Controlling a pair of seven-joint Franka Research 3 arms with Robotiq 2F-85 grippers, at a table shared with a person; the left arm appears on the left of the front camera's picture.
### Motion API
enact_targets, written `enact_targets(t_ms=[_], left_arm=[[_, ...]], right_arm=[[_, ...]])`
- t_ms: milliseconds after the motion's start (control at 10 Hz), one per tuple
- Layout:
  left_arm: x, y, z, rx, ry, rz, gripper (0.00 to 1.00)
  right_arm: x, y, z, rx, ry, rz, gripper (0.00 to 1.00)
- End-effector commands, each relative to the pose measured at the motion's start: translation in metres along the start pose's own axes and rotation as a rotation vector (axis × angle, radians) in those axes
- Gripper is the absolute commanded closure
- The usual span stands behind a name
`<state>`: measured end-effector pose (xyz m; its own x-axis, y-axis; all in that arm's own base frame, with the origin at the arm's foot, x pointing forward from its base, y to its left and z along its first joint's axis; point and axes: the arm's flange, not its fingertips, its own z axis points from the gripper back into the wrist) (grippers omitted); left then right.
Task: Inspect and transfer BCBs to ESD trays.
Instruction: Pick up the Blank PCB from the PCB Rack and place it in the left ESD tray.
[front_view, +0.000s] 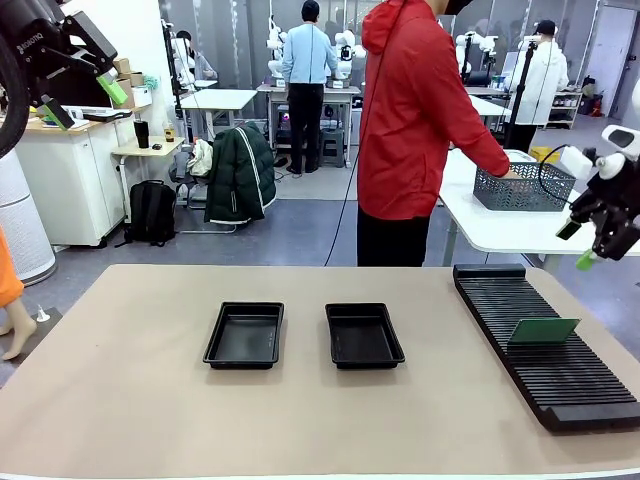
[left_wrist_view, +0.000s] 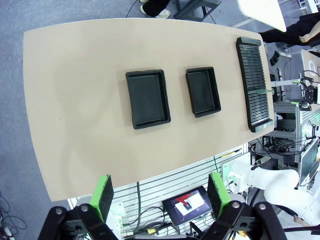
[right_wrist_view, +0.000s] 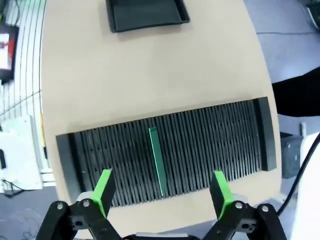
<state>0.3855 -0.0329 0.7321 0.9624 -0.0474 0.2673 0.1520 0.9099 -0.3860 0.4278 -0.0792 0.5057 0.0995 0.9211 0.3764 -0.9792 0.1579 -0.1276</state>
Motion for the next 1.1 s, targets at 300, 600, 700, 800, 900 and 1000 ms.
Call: enact_targets(t_ms=[300,600,700,800,900,1000], left_arm=[[0.000,0.000,0.001,0.000,-0.004,-0.001,0.00],[0.000,0.000,0.001,0.000,-0.004,-0.001,0.00],[0.000,0.000,0.001,0.000,-0.004,-0.001,0.00],[0.000,0.000,0.001,0.000,-0.004,-0.001,0.00],[0.000,0.000,0.001,0.000,-0.004,-0.001,0.00],[0.000,0.000,0.001,0.000,-0.004,-0.001,0.00]], right_arm=[[-0.015,0.002,-0.054,-0.015,0.082,0.158,0.00],[-0.024,0.001,-0.085,-0.007,0.156,0.164,0.00],[-0.026,0.000,-0.097,0.001,0.165,0.174,0.00],[-0.027,0.000,-0.107,0.005,0.194,0.184,0.00],[-0.029,-0.002,-0.117,-0.007,0.231,0.185,0.00],[-0.031,-0.007,-0.128,-0.005,0.248,0.202,0.00]])
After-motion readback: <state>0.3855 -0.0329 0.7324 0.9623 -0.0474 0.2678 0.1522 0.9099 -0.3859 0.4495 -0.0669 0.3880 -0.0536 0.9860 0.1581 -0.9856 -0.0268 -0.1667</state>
